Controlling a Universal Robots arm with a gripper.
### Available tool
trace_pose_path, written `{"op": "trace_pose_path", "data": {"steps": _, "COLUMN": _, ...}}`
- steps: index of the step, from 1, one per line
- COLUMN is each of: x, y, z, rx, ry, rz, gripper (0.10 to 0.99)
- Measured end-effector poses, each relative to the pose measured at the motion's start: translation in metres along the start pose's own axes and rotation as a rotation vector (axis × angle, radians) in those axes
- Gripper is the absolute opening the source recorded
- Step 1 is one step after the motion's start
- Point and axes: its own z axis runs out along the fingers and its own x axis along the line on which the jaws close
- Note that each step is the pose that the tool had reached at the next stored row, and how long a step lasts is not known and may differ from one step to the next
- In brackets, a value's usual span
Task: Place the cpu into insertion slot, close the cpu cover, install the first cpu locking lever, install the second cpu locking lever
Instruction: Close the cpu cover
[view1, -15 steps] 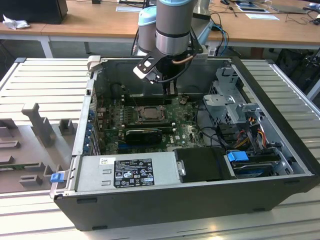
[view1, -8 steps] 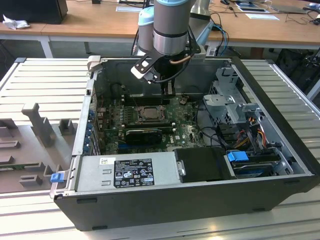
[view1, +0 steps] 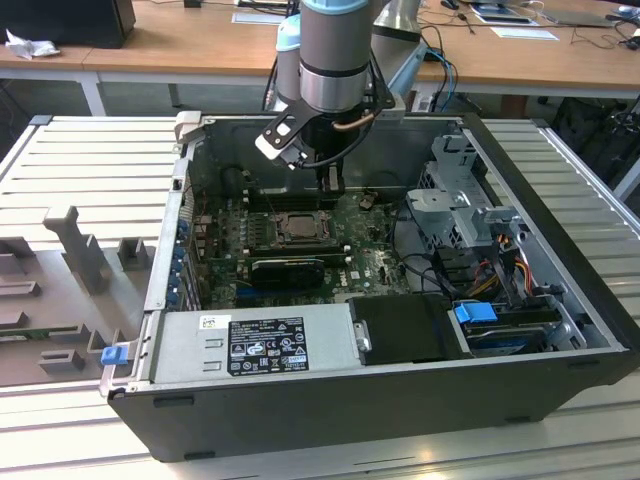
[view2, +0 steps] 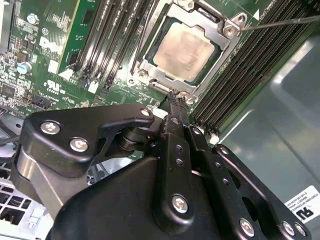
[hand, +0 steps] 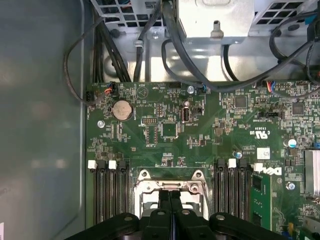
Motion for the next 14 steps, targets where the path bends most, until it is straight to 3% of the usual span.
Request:
{"op": "trace_pose_path", "data": {"steps": 5, "x": -0.0002, "y": -0.0138, "z": 0.0010, "rx": 0.000, "ry": 0.0005, "rz": 0.000, "gripper": 0.106}}
{"op": "trace_pose_path", "data": {"steps": 8, "x": -0.0003, "y": -0.0289, "z": 0.0004, "rx": 0.000, "ry": 0.0034, "rz": 0.000, "gripper": 0.106}}
{"op": "trace_pose_path", "data": {"steps": 14, "x": -0.0003, "y": -0.0373, "z": 0.0000, "rx": 0.000, "ry": 0.0047, "rz": 0.000, "gripper": 0.106}}
